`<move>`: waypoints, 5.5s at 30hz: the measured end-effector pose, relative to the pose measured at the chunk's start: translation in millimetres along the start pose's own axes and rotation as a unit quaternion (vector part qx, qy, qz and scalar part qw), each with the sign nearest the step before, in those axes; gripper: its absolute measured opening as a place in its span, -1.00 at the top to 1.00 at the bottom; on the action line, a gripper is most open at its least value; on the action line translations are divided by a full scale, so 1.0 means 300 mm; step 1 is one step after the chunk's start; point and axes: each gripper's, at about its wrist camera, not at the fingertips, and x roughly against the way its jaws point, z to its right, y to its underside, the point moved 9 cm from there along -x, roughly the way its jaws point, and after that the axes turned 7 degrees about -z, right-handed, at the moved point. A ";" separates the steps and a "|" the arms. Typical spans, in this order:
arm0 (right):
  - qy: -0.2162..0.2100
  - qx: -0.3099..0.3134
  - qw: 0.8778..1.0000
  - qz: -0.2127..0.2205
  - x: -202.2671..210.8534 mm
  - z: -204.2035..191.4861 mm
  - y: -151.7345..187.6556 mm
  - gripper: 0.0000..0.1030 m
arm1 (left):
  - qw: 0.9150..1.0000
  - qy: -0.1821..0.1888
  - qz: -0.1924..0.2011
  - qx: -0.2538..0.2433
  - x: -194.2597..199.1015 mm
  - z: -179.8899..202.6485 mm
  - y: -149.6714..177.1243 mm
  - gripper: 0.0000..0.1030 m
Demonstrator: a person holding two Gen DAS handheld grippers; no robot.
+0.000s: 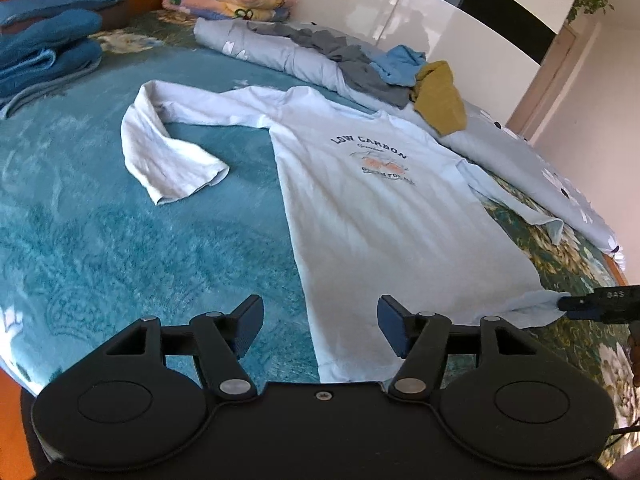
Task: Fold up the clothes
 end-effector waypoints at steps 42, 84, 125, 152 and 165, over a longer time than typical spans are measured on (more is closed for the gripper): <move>-0.014 0.024 0.998 0.052 0.035 -0.116 -0.139 0.46 | 0.999 0.037 0.004 0.000 0.013 0.031 -0.070 0.38; -0.101 0.113 0.988 0.006 -0.200 -0.597 -0.152 -0.04 | 0.934 -0.310 0.160 0.074 0.191 -0.677 -0.500 1.00; -0.041 0.403 0.914 0.010 -0.683 -1.391 -0.397 0.05 | 0.942 -0.123 0.110 0.292 0.146 -0.998 -0.301 0.45; -0.120 0.339 0.933 0.023 -0.520 -1.237 -0.508 0.51 | 0.952 -0.206 0.110 0.198 0.211 -0.912 -0.343 0.61; 0.025 0.179 0.980 0.081 -0.637 -0.668 -1.066 0.39 | 0.994 -0.085 0.064 -0.040 -0.316 -0.408 -0.972 0.11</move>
